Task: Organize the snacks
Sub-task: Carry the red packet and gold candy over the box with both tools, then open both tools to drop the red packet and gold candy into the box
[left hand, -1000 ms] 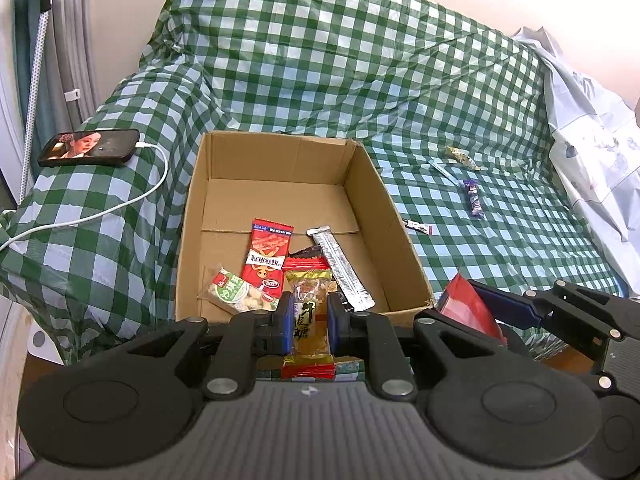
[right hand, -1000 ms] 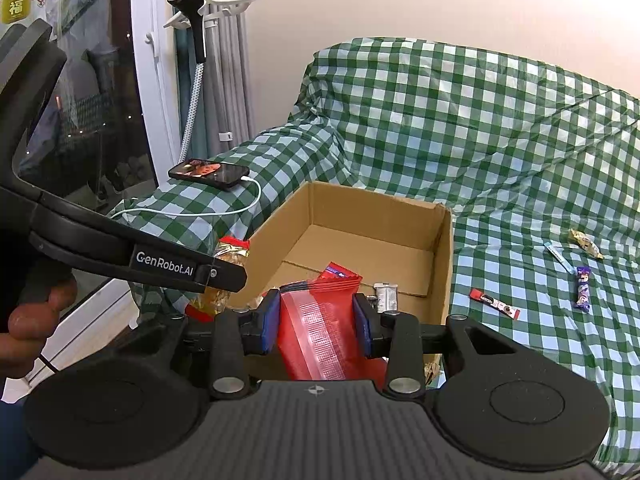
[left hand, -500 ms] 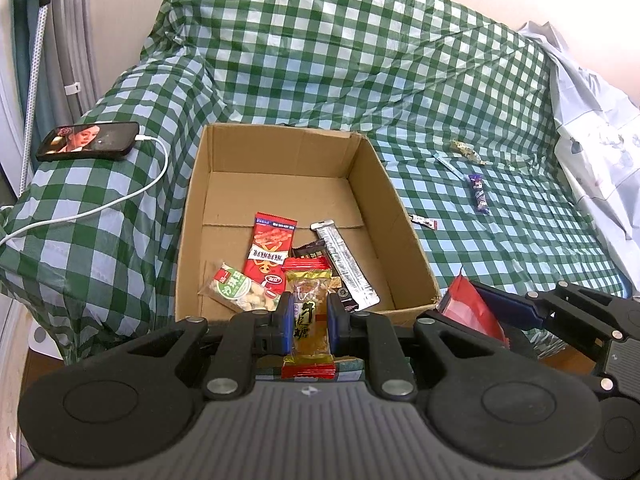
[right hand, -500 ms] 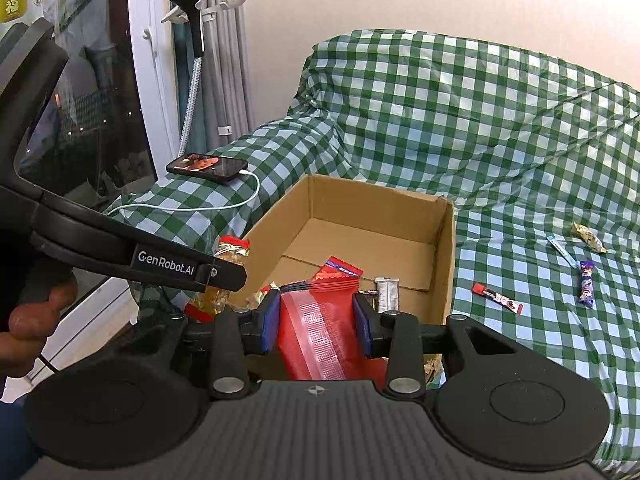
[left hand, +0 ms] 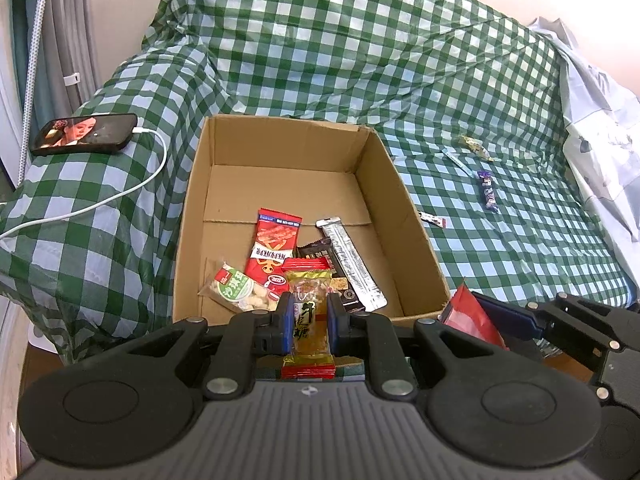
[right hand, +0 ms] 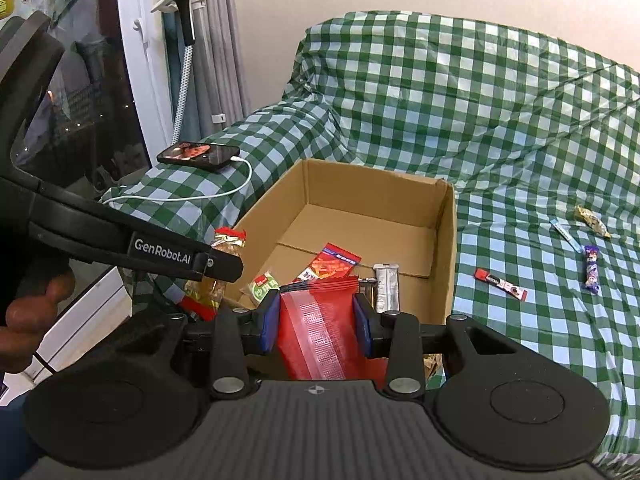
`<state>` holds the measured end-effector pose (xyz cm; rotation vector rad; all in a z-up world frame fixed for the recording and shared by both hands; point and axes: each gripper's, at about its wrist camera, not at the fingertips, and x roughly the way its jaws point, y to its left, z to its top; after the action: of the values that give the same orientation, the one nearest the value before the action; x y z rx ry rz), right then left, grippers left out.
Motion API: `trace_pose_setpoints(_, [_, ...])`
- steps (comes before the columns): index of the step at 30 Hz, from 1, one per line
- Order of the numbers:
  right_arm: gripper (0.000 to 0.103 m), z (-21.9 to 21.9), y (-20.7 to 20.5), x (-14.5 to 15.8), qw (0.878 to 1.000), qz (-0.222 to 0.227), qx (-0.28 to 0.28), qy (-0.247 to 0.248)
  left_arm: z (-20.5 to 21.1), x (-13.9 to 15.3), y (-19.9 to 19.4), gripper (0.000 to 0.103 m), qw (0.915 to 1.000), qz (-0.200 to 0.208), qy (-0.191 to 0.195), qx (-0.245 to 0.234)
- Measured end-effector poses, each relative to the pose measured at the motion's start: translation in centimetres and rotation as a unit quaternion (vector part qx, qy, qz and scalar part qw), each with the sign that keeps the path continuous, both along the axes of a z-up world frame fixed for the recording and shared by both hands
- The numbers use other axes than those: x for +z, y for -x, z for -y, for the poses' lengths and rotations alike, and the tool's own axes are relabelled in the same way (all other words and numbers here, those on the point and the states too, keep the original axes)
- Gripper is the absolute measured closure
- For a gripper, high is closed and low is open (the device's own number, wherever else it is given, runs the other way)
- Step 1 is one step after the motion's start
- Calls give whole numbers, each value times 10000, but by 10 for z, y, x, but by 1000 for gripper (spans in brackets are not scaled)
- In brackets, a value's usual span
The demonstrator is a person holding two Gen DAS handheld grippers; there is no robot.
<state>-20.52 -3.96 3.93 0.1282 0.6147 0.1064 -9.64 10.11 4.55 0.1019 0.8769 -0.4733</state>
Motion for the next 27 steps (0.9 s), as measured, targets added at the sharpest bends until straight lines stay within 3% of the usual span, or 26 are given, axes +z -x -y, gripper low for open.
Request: trace_pose_setpoints(27, [63,19,-86,-33,9982,-551,-75,-221,19,-37,-91,85,9988,-386,-241,171])
